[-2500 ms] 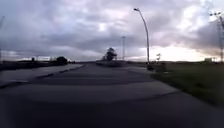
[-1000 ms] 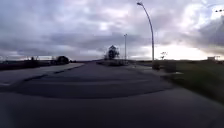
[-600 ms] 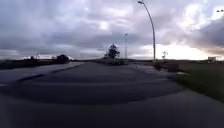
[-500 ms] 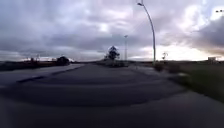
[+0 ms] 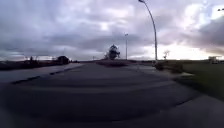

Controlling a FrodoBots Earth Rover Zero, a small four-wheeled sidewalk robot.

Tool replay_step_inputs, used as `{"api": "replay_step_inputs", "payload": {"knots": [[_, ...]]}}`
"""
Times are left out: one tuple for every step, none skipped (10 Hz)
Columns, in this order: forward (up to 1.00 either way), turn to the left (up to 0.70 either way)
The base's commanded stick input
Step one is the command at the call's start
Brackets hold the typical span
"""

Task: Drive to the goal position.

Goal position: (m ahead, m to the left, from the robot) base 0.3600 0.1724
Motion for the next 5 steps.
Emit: {"api": "replay_step_inputs", "payload": {"knots": [[0.70, 0.00], [0.70, 0.00], [0.70, -0.03], [0.70, -0.12], [0.70, -0.20]]}}
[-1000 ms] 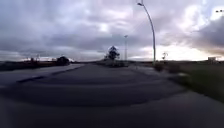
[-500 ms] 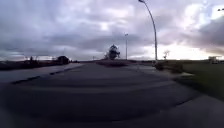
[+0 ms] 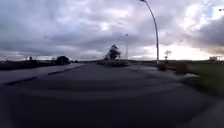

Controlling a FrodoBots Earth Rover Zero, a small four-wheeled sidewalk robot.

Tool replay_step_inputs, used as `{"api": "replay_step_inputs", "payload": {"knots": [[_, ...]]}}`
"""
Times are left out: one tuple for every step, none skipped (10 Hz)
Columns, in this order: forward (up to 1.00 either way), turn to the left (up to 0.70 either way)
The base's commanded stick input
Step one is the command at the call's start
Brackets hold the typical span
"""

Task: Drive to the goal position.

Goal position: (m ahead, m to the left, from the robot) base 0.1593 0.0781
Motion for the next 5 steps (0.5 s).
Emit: {"api": "replay_step_inputs", "payload": {"knots": [[0.70, -0.27], [0.70, -0.27], [0.70, -0.27], [0.70, -0.27], [0.70, -0.27]]}}
